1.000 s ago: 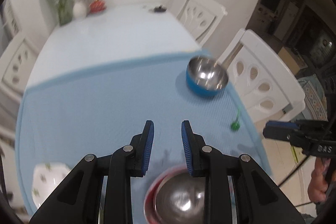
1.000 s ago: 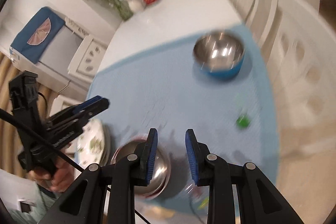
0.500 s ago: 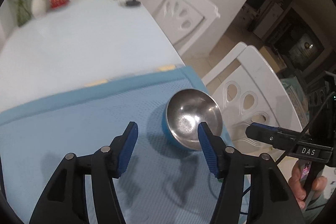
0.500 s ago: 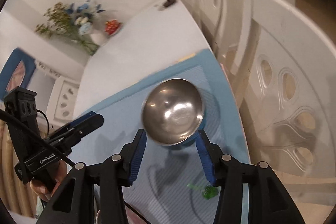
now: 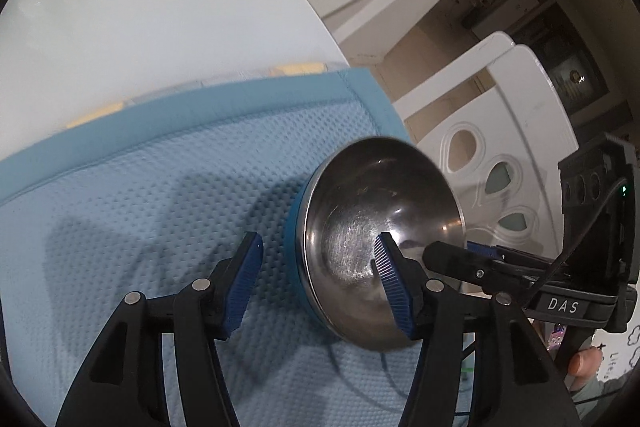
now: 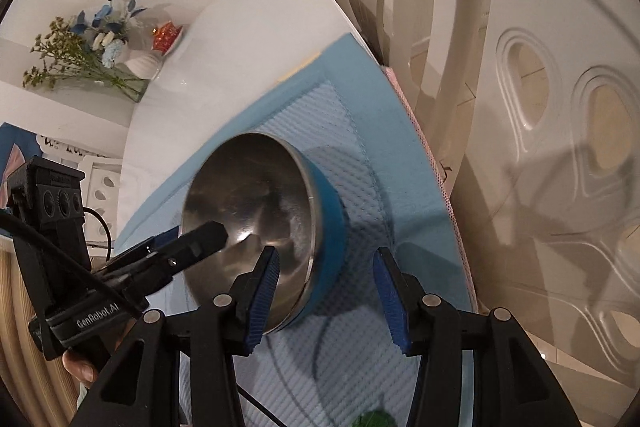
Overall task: Organize plates and bowls
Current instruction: 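Move both grippers to the blue steel bowl and grasp its rim, then lift the blue steel bowl and carry it over the nested bowls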
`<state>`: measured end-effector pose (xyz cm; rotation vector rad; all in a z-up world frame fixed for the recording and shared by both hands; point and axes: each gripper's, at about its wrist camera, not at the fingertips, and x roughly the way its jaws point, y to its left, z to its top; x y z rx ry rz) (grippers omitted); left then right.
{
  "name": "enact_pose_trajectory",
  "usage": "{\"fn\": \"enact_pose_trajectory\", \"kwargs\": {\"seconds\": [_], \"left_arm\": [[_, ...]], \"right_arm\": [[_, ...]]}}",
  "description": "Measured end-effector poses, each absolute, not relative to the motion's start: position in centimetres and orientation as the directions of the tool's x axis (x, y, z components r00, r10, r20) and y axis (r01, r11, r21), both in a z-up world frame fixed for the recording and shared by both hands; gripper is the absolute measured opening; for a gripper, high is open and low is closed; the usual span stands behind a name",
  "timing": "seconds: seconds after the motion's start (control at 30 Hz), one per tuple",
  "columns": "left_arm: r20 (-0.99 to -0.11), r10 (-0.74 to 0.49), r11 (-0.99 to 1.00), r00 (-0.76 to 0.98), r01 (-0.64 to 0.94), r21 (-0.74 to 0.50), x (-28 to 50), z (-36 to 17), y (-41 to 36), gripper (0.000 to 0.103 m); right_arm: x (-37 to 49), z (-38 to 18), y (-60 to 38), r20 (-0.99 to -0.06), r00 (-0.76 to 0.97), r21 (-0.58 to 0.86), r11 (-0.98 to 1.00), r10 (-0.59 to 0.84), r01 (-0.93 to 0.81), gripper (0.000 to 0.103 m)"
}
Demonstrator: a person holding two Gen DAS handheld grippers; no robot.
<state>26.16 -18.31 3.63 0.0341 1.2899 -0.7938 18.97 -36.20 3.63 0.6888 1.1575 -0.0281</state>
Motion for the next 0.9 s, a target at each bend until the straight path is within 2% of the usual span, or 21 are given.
{"fn": "enact_pose_trajectory", "kwargs": {"seconds": [0.07, 0.13, 0.2, 0.27, 0.3, 0.6, 0.9], "left_arm": [[-0.864, -0.502, 0.741, 0.044, 0.538, -0.403, 26.1, 3.0, -18.4, 0.053], [-0.863, -0.504, 0.739, 0.028, 0.532, -0.414, 26.3, 2.5, -18.4, 0.046], [-0.86, -0.511, 0.731, 0.007, 0.529, -0.43, 26.3, 2.0, -18.4, 0.028], [-0.864, -0.503, 0.732, 0.009, 0.535, -0.421, 26.2, 1.7, -18.4, 0.019], [-0.864, -0.504, 0.729, 0.01, 0.542, -0.419, 26.1, 1.6, -18.4, 0.017], [-0.845, -0.528, 0.736, 0.087, 0.544, -0.403, 25.3, 5.4, -16.7, 0.017], [-0.789, -0.573, 0.738, 0.223, 0.56, -0.378, 21.4, 13.9, -14.0, 0.017]], "right_arm": [[19.2, 2.9, -36.3, -0.848, 0.417, 0.485, 0.794, 0.327, 0.365, 0.047], [19.4, 2.3, -36.4, -0.849, 0.41, 0.488, 0.792, 0.334, 0.367, 0.047], [19.5, 1.8, -36.3, -0.847, 0.411, 0.491, 0.792, 0.337, 0.363, 0.043], [19.7, 1.6, -36.1, -0.844, 0.416, 0.493, 0.794, 0.338, 0.356, 0.033], [19.9, 1.5, -36.0, -0.845, 0.414, 0.492, 0.795, 0.339, 0.354, 0.023], [19.3, 3.9, -34.2, -0.839, 0.432, 0.488, 0.81, 0.332, 0.325, 0.022], [15.9, 10.7, -32.4, -0.777, 0.515, 0.544, 0.798, 0.361, 0.26, 0.022]]}}
